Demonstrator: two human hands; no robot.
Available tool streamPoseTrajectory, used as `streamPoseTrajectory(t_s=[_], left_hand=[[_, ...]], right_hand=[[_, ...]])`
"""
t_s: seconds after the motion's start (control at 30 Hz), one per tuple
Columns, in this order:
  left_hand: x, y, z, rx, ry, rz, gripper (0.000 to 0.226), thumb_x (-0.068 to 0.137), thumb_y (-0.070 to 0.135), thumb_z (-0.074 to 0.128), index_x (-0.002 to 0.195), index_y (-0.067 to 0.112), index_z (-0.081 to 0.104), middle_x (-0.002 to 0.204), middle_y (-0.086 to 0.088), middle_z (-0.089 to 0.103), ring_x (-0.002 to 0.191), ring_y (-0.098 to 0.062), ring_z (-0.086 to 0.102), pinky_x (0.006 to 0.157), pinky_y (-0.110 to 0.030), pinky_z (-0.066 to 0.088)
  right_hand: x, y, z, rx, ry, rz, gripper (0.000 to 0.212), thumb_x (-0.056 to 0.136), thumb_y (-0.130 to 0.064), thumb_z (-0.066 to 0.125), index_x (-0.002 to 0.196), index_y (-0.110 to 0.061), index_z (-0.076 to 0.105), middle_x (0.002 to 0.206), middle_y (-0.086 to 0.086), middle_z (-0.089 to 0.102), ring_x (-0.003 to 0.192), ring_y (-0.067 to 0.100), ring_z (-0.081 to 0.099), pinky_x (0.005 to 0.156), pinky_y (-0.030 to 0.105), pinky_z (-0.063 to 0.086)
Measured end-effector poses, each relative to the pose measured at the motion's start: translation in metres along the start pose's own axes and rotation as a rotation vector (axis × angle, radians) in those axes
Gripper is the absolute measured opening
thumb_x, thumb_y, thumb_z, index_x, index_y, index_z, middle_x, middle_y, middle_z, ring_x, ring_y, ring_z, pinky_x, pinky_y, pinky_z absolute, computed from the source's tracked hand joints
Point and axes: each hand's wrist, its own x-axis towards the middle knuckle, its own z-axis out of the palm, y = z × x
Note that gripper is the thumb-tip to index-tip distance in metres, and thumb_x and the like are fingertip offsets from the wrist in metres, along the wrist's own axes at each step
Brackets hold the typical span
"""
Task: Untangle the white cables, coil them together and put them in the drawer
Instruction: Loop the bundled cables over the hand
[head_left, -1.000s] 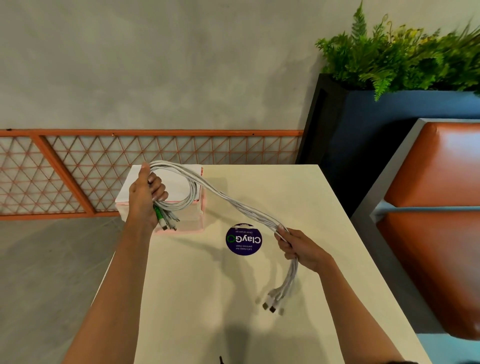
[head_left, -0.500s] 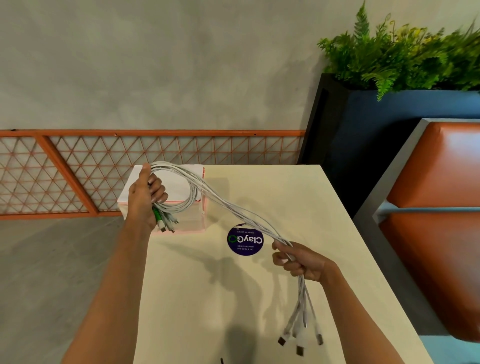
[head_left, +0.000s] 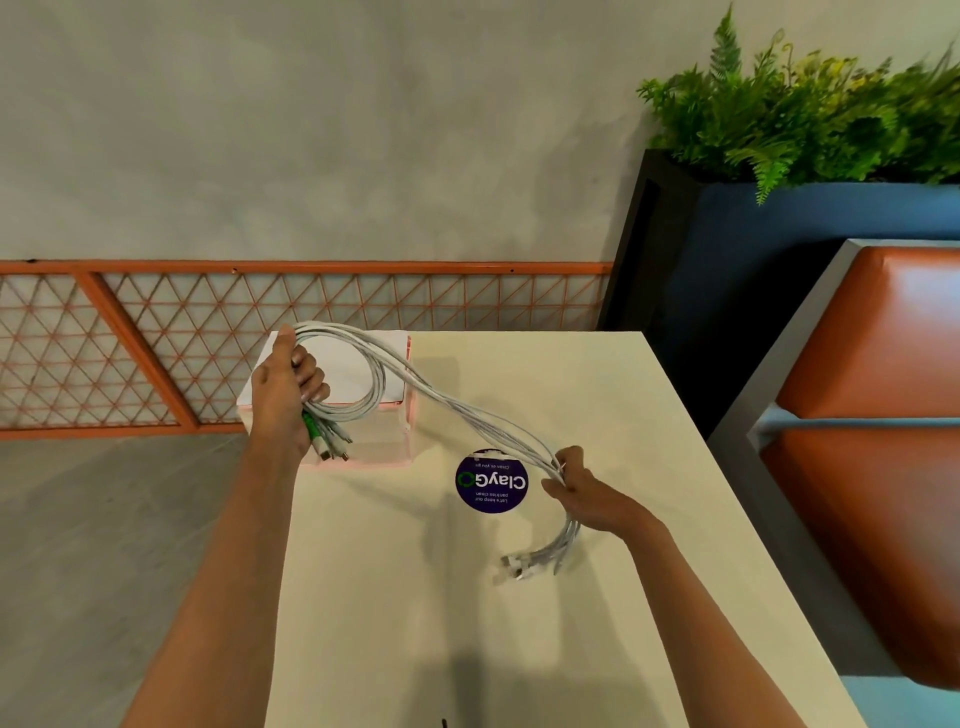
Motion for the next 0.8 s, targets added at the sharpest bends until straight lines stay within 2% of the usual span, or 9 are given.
streamPoseTrajectory(t_s=[0.1,0.2,0.27,0.33,0.4,0.5,0.57,0.7,0.8], left_hand=[[-0.003,0.005,0.004,0.047,-0.024,0.051,0.043,0.1,0.034,0.046,0.06,0.02,0.035,0.046,0.01,0.026,0.038,-0.005,0.021,0.04,-0.019,0.02],[-0.006,0.006,0.007,0.116,-0.013,0.084,0.044,0.099,0.034,0.047,0.061,0.019,0.031,0.047,0.01,0.026,0.039,-0.006,0.021,0.041,-0.02,0.02],[-0.007,0.003,0.008,0.122,-0.02,0.079,0.045,0.099,0.037,0.047,0.061,0.02,0.031,0.048,0.01,0.025,0.04,-0.007,0.02,0.041,-0.02,0.02],[-0.007,0.001,0.008,0.117,-0.037,0.061,0.045,0.099,0.039,0.047,0.061,0.02,0.031,0.048,0.01,0.024,0.04,-0.007,0.02,0.041,-0.02,0.02],[-0.008,-0.001,0.009,0.115,-0.052,0.043,0.045,0.098,0.039,0.048,0.061,0.02,0.032,0.048,0.009,0.025,0.041,-0.007,0.02,0.041,-0.02,0.02],[-0.01,-0.003,0.014,0.106,-0.075,0.027,0.044,0.099,0.038,0.048,0.062,0.02,0.032,0.048,0.01,0.026,0.041,-0.007,0.02,0.041,-0.019,0.02],[-0.01,-0.003,0.017,0.096,-0.085,0.022,0.044,0.099,0.036,0.047,0.062,0.02,0.031,0.047,0.01,0.025,0.04,-0.006,0.02,0.041,-0.019,0.02],[-0.007,0.0,0.015,0.076,-0.089,0.01,0.043,0.1,0.037,0.045,0.062,0.02,0.031,0.047,0.01,0.024,0.038,-0.006,0.02,0.041,-0.019,0.021],[-0.003,0.004,0.01,0.039,-0.076,-0.004,0.043,0.1,0.038,0.044,0.063,0.021,0.033,0.047,0.011,0.024,0.037,-0.005,0.02,0.041,-0.019,0.02]], right_hand=[[0.012,0.005,0.002,-0.052,0.222,0.01,0.018,0.097,-0.02,0.052,0.095,-0.015,0.035,0.067,-0.001,0.042,0.059,0.016,0.041,0.05,0.022,0.03],[0.016,0.0,0.003,-0.04,0.636,0.175,0.015,0.086,-0.026,0.069,0.078,-0.015,0.063,0.065,-0.001,0.051,0.067,0.024,0.051,0.053,0.027,0.032],[0.015,-0.006,0.005,0.017,0.843,0.254,0.008,0.086,-0.025,0.068,0.082,-0.018,0.071,0.065,0.0,0.055,0.067,0.027,0.054,0.06,0.026,0.035],[0.018,-0.007,0.009,0.109,0.939,0.314,0.012,0.091,-0.021,0.061,0.092,-0.022,0.072,0.079,0.008,0.062,0.075,0.034,0.059,0.065,0.029,0.039],[0.026,-0.005,0.012,0.323,0.985,0.312,0.021,0.093,-0.011,0.053,0.099,-0.02,0.071,0.087,0.012,0.063,0.081,0.035,0.061,0.067,0.03,0.041],[0.033,0.004,0.011,0.553,0.952,0.105,0.026,0.088,0.005,0.045,0.097,-0.006,0.067,0.078,0.009,0.065,0.07,0.018,0.06,0.065,0.025,0.041],[0.032,0.01,0.009,0.648,0.838,0.003,0.02,0.092,0.0,0.047,0.092,-0.005,0.066,0.067,0.001,0.06,0.057,0.007,0.052,0.06,0.023,0.04],[0.029,0.017,0.009,0.877,0.584,-0.09,0.021,0.098,-0.006,0.043,0.088,-0.011,0.061,0.066,-0.007,0.045,0.056,0.007,0.037,0.06,0.022,0.036],[0.025,0.02,0.007,1.039,0.367,-0.096,0.018,0.089,-0.013,0.062,0.076,-0.016,0.049,0.064,-0.004,0.03,0.052,0.008,0.028,0.054,0.021,0.029]])
